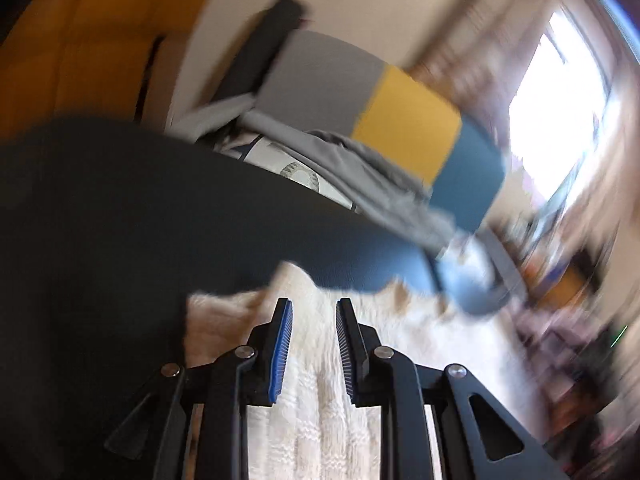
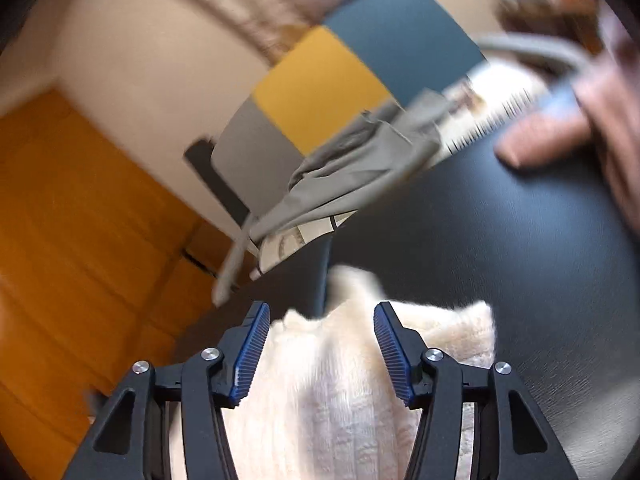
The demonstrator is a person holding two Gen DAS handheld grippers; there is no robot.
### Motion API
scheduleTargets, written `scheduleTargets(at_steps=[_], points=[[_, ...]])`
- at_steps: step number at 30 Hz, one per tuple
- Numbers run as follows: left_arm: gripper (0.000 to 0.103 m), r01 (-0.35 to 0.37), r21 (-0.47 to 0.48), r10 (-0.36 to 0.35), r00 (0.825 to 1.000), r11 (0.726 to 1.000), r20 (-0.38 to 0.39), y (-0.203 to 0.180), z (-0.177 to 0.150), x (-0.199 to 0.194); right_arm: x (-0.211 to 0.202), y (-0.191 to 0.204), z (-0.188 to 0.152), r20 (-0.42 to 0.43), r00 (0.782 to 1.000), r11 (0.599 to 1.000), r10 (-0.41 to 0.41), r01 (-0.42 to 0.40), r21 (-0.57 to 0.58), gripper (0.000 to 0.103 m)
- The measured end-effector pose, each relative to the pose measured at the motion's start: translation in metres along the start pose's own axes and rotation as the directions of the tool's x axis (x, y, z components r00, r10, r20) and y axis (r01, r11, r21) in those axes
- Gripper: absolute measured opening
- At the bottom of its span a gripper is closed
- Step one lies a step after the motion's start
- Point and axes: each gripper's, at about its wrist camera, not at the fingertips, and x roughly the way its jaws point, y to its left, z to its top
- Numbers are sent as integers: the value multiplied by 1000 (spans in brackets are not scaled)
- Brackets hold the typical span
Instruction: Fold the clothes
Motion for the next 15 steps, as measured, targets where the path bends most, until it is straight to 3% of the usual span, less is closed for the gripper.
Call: scheduleTargets(at_steps=[2,4,8,15], points=[[21,-55,143,60,998,988,-27,-31,-8,14,9,29,-8,-51,997,982,-63,53,-182,44],[21,-104,242,119,992,965,-49,-50,-16,31,18,57,-16,-89,987,929,-134,94,-359,34],[23,-223,347,264,962,911,-76,-58,-24,70,62,73,-37,-222,943,856,-248,106,-505,29],[25,-225,292,246,968,930,-39,-33,-29,69,101,52,-12,-230,933,896,-277,165,-412,29]])
